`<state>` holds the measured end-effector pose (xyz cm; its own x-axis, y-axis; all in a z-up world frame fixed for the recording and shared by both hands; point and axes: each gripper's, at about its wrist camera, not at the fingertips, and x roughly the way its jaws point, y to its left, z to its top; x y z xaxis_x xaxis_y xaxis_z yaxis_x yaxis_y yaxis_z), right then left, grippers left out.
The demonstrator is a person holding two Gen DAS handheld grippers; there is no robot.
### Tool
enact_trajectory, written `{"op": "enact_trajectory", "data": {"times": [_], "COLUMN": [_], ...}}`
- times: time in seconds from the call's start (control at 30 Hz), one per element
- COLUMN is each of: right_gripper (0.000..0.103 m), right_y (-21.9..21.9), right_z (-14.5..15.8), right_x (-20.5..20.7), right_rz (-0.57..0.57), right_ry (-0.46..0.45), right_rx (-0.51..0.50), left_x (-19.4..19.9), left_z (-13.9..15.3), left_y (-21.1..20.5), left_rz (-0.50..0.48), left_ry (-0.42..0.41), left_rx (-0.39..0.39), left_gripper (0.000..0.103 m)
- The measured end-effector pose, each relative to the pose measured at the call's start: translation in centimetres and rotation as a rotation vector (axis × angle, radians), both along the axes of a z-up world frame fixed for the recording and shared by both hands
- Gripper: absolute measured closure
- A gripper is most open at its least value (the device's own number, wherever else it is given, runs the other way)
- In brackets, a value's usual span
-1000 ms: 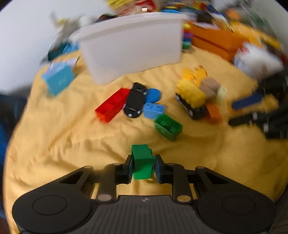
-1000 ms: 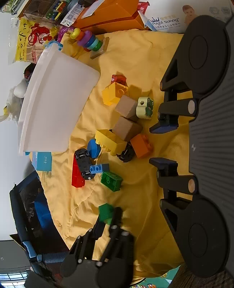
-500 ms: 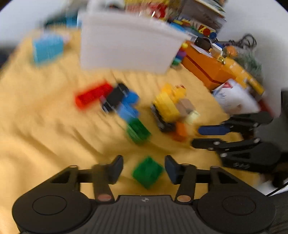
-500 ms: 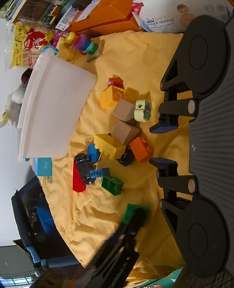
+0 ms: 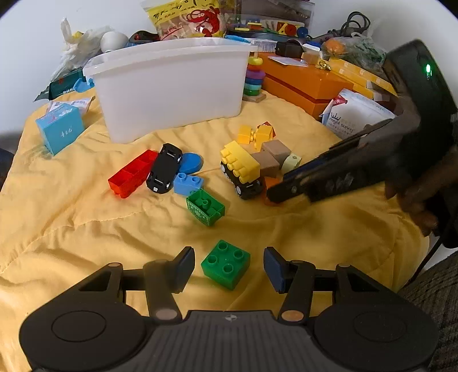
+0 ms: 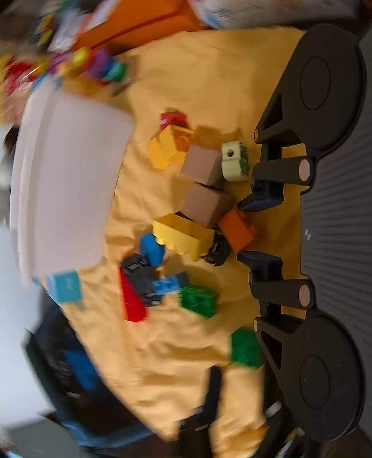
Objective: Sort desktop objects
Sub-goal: 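Grasp the orange brick with the right tool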
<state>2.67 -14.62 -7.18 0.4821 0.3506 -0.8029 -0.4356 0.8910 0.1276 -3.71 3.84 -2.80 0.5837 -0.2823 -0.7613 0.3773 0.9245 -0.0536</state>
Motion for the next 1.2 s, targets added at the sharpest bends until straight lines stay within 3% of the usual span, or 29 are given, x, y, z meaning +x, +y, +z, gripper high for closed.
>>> {"op": "enact_trajectory", "data": {"times": [0.1,0.2,0.37,0.43,0.53,0.63,0.73,0.8,0.9,1.0,1.07,1.13,1.2], "right_gripper": [0.065,0.070,0.070,0.086,0.086,0.086,0.086,0.086,0.085,0.070,0.070,0.070,0.070], "right_y": [-2.0,-3.4,-1.5,-0.1,0.9,1.9,2.4,2.3,2.4,2.5,1.6,0.0,-1.3], "right_z": [0.3,-0.9,-2.1,-1.8,-0.5,1.2,1.4,0.9,-0.2,-0.1,0.8,1.5,1.7], "right_x": [0.5,1.8,2.6,2.2,0.7,-1.5,-3.7,-4.3,-4.3,-4.7,-5.6,-6.2,-6.2], "right_rz": [-0.102,-0.200,-0.141,-0.089,0.037,0.272,0.498,0.568,0.579,0.555,0.532,0.492,0.455], "right_ry": [0.061,0.166,0.191,0.141,0.056,0.008,0.040,0.102,0.121,-0.046,-0.154,-0.184,-0.156], "right_rx": [0.115,0.195,0.230,0.159,0.019,-0.212,-0.458,-0.512,-0.480,-0.396,-0.317,-0.238,-0.184], "left_x": [0.1,0.2,0.3,0.2,0.2,0.1,-0.1,-0.3,-0.1,-0.2,-0.2,-0.1,0.0], "left_z": [0.0,-0.2,-0.7,-0.6,-0.6,-0.5,-0.7,-0.9,-1.3,-1.3,-1.2,-1.1,-1.0], "left_y": [0.0,-0.1,-0.4,-0.5,-0.7,-1.2,-1.9,-2.3,-2.5,-2.4,-2.3,-2.1,-1.9], "left_rz": [0.005,-0.002,-0.015,-0.025,-0.044,-0.089,-0.132,-0.145,-0.137,-0.129,-0.119,-0.106,-0.095], "left_ry": [0.003,0.005,0.017,0.008,-0.002,-0.018,-0.030,-0.041,-0.038,-0.036,-0.043,-0.044,-0.040], "left_rx": [-0.003,0.007,0.038,0.053,0.086,0.134,0.177,0.197,0.209,0.218,0.222,0.220,0.214], "left_gripper": [0.046,0.046,0.046,0.046,0.048,0.048,0.048,0.048,0.048,0.048,0.048,0.048,0.048]}}
